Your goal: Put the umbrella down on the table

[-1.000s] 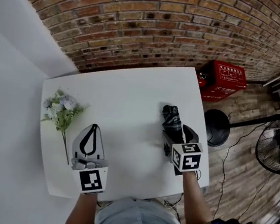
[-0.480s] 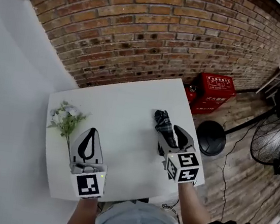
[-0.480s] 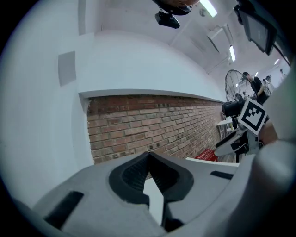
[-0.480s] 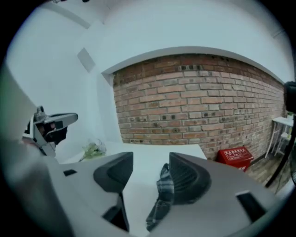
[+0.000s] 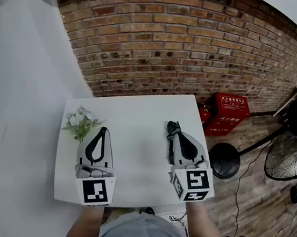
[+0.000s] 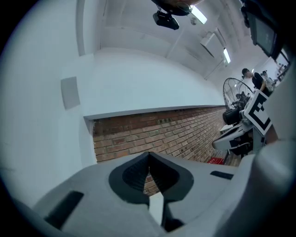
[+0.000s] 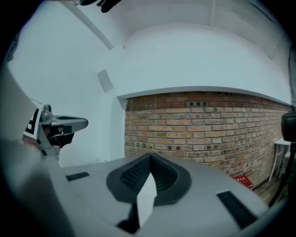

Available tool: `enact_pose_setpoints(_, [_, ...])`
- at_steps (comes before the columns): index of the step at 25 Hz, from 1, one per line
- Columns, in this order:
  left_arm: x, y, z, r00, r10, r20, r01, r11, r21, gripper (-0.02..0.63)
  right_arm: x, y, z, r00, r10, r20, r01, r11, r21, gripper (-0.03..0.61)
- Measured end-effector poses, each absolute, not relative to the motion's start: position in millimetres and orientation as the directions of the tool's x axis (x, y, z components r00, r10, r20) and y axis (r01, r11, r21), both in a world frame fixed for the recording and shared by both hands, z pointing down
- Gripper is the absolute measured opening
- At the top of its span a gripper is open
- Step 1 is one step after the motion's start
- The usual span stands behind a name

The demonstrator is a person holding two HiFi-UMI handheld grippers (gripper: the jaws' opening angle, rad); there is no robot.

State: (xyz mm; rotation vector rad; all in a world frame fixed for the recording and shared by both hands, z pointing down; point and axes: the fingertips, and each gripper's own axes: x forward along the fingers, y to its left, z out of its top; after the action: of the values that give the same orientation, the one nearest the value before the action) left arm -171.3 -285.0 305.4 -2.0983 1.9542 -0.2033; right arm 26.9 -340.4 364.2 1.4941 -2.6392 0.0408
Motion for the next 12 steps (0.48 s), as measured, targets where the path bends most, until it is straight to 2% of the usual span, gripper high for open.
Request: enact_pose_setpoints(12, [-177.2,-249.7,293.2,0.049,-0.992,-0.117,-0.951,-0.011,-0.308,0.009,-0.4,-300.0,340.1,-0.566,-0.822,0.069,-0.818,0.570,0.081,0.005])
